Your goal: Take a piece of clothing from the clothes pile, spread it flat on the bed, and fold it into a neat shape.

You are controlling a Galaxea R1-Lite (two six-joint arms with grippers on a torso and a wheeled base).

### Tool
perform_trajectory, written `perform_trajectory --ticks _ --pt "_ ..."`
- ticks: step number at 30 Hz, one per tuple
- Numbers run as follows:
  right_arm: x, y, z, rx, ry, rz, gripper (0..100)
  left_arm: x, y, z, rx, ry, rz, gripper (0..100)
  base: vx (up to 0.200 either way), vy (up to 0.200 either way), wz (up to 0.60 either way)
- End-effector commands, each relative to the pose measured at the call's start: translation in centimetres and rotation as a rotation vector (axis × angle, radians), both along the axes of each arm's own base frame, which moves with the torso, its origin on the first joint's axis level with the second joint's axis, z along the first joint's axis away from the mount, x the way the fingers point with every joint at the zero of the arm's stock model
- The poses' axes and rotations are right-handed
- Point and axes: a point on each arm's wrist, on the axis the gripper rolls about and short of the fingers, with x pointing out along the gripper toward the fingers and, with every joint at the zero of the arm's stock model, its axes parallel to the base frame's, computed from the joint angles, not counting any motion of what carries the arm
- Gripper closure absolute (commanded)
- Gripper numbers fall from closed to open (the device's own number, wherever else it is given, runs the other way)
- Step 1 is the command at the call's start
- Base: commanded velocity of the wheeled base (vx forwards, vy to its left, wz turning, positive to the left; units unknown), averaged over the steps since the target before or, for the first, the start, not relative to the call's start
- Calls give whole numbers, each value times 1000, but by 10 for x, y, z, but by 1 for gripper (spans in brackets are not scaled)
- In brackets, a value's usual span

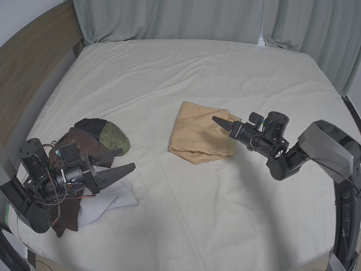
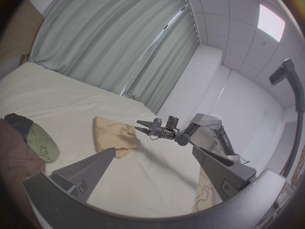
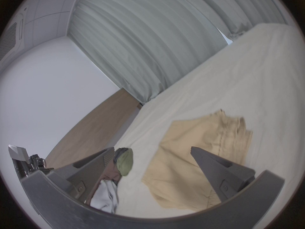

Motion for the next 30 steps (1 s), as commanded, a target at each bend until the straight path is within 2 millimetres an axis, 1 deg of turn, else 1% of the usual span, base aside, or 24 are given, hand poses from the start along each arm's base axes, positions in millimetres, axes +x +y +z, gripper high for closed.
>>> perform_trajectory --ticks 1,4,5,7,9,10,11,12,15,16,17,18,19,20,21,22,23,24,26,27,28,29,30 --pt "-91 -21 115 -28 -176 -8 0 -40 -31 33 -94 3 -179 0 0 0 0" --pt "-121 -37 129 -154 -246 -91 0 -50 -47 29 -61 -26 -249 0 0 0 0" --pt "-128 -40 132 -186 -265 -123 0 -54 -51 27 -55 -27 -271 0 0 0 0" --pt "-146 -51 142 -262 -323 -222 0 -69 -66 24 -50 -16 -335 0 0 0 0" --pt "-168 -60 155 -289 -372 -287 0 -87 -79 22 -48 -11 -368 0 0 0 0" --pt "-184 -66 164 -283 -390 -310 0 -99 -85 28 -62 -38 -368 0 0 0 0" --pt "-195 -71 169 -279 -400 -320 0 -106 -87 32 -74 -53 -363 0 0 0 0" --pt "-210 -80 177 -284 -414 -344 0 -114 -88 38 -94 -73 -349 0 0 0 0" --pt "-242 -106 188 -322 -451 -432 0 -126 -76 49 -129 -127 -323 0 0 0 0" --pt "-259 -113 192 -344 -479 -457 0 -133 -69 53 -139 -152 -318 0 0 0 0" --pt "-259 -113 192 -344 -479 -457 0 -133 -69 53 -139 -152 -318 0 0 0 0" --pt "-289 -119 194 -356 -513 -459 0 -142 -57 58 -153 -197 -301 0 0 0 0" --pt "-289 -119 194 -356 -513 -459 0 -142 -57 58 -153 -197 -301 0 0 0 0" --pt "-319 -123 195 -352 -536 -459 0 -151 -44 62 -166 -244 -273 0 0 0 0" --pt "-321 -123 195 -353 -538 -459 0 -151 -43 63 -168 -248 -270 0 0 0 0" --pt "-347 -127 195 -349 -557 -463 0 -158 -30 67 -181 -292 -228 0 0 0 0" --pt "-352 -127 194 -347 -561 -464 0 -159 -27 68 -183 -301 -216 0 0 0 0" --pt "-366 -130 189 -344 -571 -467 0 -164 -17 70 -189 -324 -177 0 0 0 0" --pt "-378 -131 179 -341 -580 -469 0 -171 -8 71 -192 -341 -137 0 0 0 0" --pt "-391 -134 169 -338 -595 -478 0 -178 1 70 -193 -360 -98 0 0 0 0" --pt "-391 -134 169 -338 -595 -478 0 -178 1 70 -193 -360 -98 0 0 0 0" --pt "-410 -137 155 -333 -622 -498 0 -191 14 71 -204 -406 -45 0 0 0 0" --pt "-417 -138 150 -330 -638 -506 0 -197 20 72 -204 -423 -15 0 0 0 0"
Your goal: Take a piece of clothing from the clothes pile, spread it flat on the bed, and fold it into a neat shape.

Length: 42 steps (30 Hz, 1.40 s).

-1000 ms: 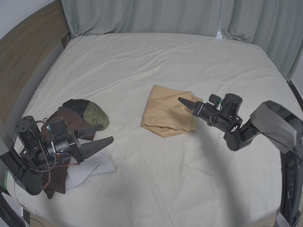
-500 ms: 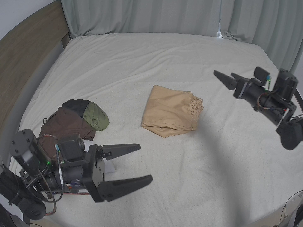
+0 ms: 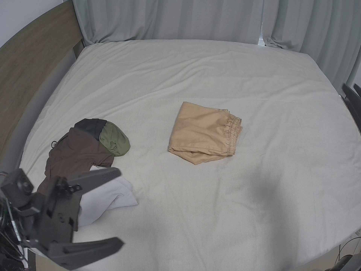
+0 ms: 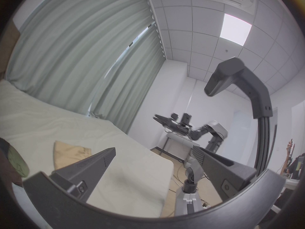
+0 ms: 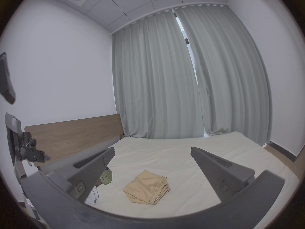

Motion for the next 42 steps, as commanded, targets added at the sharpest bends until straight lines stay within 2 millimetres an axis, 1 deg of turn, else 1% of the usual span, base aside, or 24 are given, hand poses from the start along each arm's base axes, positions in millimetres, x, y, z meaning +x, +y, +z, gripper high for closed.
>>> perform_trajectory --ticks 1,3,4,5,7,8,10,11,12,13,14,15,17,19,21,22,23,25,27,34,36,37,40,42 --pt "-104 -18 -48 -7 -156 -71 0 -62 63 9 -104 -182 249 0 0 0 0" --pt "-115 -20 -59 -6 -179 -76 0 -72 71 6 -95 -179 320 0 0 0 0" --pt "-121 -20 -70 -4 -183 -80 0 -79 76 4 -89 -181 364 0 0 0 0" --pt "-125 -21 -81 -3 -181 -84 0 -84 79 2 -84 -183 393 0 0 0 0" --pt "-133 -21 -115 -8 -160 -105 0 -97 83 -1 -75 -191 449 0 0 0 0" --pt "-134 -21 -119 -9 -157 -110 0 -99 84 -2 -74 -191 454 0 0 0 0" --pt "-149 -21 -139 -15 -113 -117 0 -113 86 -12 -52 -162 480 0 0 0 0" --pt "-149 -21 -139 -15 -113 -117 0 -113 86 -12 -52 -162 480 0 0 0 0" --pt "-151 -20 -157 -26 -28 -136 0 -122 88 -24 -36 -127 494 0 0 0 0" --pt "-147 -20 -168 -34 65 -148 0 -126 88 -30 -29 -112 506 0 0 0 0" --pt "-147 -20 -168 -34 65 -148 0 -126 88 -30 -29 -112 506 0 0 0 0" --pt "-144 -21 -184 -57 221 -177 0 -133 88 -41 -13 -77 537 0 0 0 0" --pt "-144 -23 -187 -38 256 -266 0 -141 88 -54 -2 -54 577 0 0 0 0" --pt "-144 -24 -189 -34 275 -329 0 -142 87 -64 21 -48 637 0 0 0 0" --pt "-144 -24 -190 -54 283 -351 0 -145 87 -73 38 -64 678 0 0 0 0" --pt "-144 -25 -194 -61 324 -364 0 -142 87 -82 74 -49 718 0 0 0 0" --pt "-144 -25 -194 -61 332 -362 0 -142 87 -83 89 -56 740 0 0 0 0" --pt "-144 -25 -193 -52 318 -363 0 -138 90 -95 185 12 893 0 0 0 0" --pt "-144 -25 -193 -53 317 -363 0 -137 91 -101 206 65 932 0 0 0 0" --pt "-144 -25 -193 -55 319 -365 0 -136 93 -99 178 81 1000 0 0 0 0" --pt "-144 -25 -193 -55 319 -365 0 -136 94 -99 174 88 1048 0 0 0 0" --pt "-144 -25 -193 -55 319 -365 0 -136 95 -99 173 91 1112 0 0 0 0" --pt "-144 -25 -193 -55 318 -370 0 -135 97 -99 183 91 1171 0 0 0 0" --pt "-144 -25 -193 -57 318 -369 0 -135 98 -103 257 90 1253 0 0 0 0"
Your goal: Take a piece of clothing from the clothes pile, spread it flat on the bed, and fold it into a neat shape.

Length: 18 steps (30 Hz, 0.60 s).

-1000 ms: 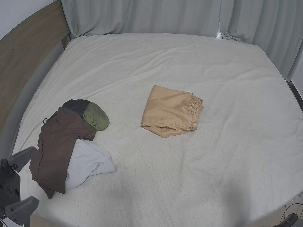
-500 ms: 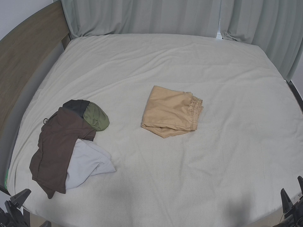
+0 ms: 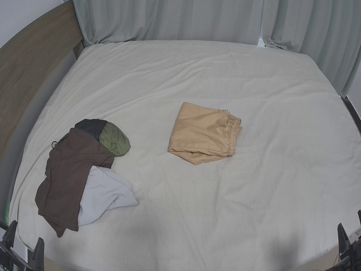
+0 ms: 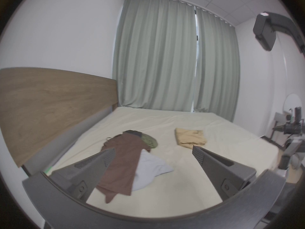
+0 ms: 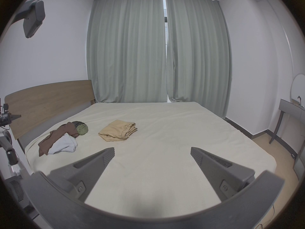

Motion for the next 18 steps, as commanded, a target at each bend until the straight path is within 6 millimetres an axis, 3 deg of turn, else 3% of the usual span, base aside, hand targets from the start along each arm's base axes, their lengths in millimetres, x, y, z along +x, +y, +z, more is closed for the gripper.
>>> perform_trajectory --ticks 1,18 --pt "0 0 -5 -1 5 0 0 1 2 -12 67 71 94 0 0 0 0" --pt "0 1 -5 -18 3 35 0 1 2 -12 55 73 93 0 0 0 0"
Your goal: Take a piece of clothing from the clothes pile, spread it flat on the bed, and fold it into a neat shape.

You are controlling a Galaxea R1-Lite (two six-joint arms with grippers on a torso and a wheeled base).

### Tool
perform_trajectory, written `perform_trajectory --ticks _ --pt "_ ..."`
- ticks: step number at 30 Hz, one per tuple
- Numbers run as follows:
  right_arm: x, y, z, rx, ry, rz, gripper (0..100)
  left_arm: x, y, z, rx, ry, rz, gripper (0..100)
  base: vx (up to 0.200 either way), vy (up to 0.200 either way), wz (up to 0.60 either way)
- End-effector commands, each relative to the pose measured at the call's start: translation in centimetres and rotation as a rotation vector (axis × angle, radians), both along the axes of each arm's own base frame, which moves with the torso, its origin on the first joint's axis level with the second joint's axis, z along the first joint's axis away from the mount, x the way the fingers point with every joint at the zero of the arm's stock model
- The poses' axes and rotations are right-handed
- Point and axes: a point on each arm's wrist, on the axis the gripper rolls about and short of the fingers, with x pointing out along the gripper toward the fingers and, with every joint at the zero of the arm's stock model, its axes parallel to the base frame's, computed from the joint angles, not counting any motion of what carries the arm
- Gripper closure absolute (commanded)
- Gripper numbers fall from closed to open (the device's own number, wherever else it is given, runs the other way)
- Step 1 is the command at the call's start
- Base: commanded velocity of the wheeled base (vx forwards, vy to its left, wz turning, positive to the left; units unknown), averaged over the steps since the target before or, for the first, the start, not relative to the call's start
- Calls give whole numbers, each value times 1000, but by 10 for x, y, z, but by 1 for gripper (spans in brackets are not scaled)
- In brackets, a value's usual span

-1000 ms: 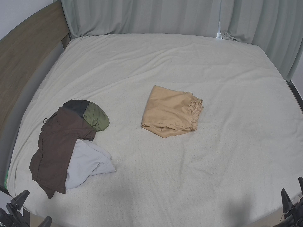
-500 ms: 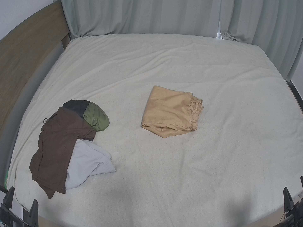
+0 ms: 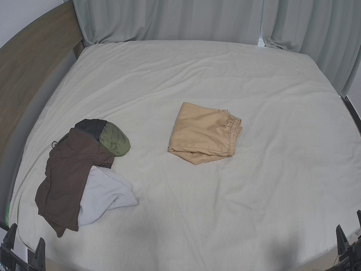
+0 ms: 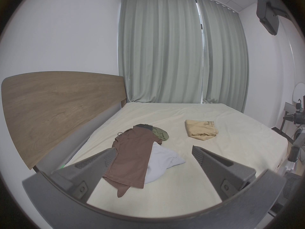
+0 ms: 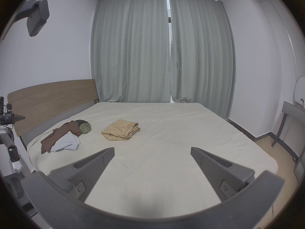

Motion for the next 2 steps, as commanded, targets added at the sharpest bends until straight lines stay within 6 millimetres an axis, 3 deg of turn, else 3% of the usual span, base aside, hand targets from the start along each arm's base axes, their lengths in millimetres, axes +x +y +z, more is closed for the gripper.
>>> perform_trajectory --ticks 1,2 --pt "0 0 -5 0 6 0 0 1 0 -5 -1 8 0 0 0 0 0" --pt "0 0 -5 -1 6 0 0 1 0 -5 -1 10 0 0 0 0 0"
